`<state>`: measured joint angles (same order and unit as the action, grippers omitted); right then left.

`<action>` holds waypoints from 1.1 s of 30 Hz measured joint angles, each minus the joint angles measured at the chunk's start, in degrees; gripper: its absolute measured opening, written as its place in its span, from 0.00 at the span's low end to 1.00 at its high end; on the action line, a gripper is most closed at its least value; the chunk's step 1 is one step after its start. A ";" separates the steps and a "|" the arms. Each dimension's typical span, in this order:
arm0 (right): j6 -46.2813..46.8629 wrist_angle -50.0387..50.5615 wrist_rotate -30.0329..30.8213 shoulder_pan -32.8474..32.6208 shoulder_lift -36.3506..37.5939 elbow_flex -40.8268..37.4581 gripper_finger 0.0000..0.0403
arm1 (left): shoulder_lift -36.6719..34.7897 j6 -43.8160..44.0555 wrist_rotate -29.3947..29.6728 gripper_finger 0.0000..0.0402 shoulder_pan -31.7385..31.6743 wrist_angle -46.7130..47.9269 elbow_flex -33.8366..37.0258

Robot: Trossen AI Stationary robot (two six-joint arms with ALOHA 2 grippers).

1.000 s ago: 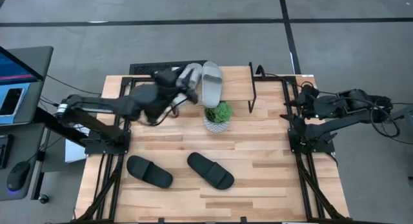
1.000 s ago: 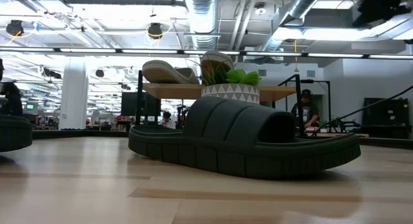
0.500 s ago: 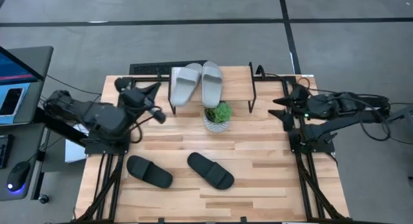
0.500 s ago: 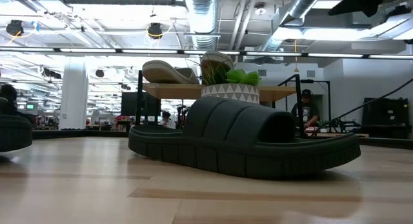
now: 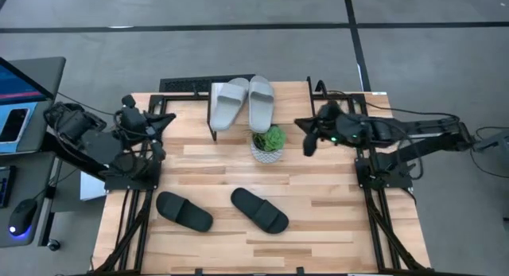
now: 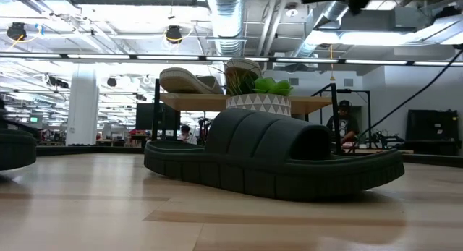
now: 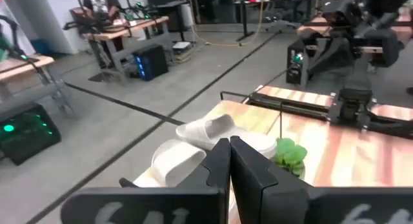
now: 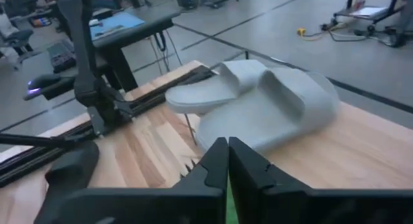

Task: Pick and place slides into the shelf
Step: Put the right black slide on the shelf

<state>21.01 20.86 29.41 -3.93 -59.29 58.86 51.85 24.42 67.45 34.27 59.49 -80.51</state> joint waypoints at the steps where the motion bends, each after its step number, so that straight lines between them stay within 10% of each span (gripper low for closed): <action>1: -0.72 -0.54 -1.16 0.64 -1.45 1.13 0.01 | -0.68 0.90 -0.06 0.00 0.41 1.10 0.00; 24: -22.68 32.66 -36.52 27.56 -38.82 53.01 0.00 | -7.65 17.82 4.25 0.00 3.29 17.42 0.02; 33: -31.44 40.96 -41.55 32.22 -53.02 70.72 0.00 | -7.63 24.48 5.39 0.00 3.29 23.24 0.04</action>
<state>-10.43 61.82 -12.14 28.29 -112.31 129.58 44.23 48.90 72.84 37.56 82.73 -80.47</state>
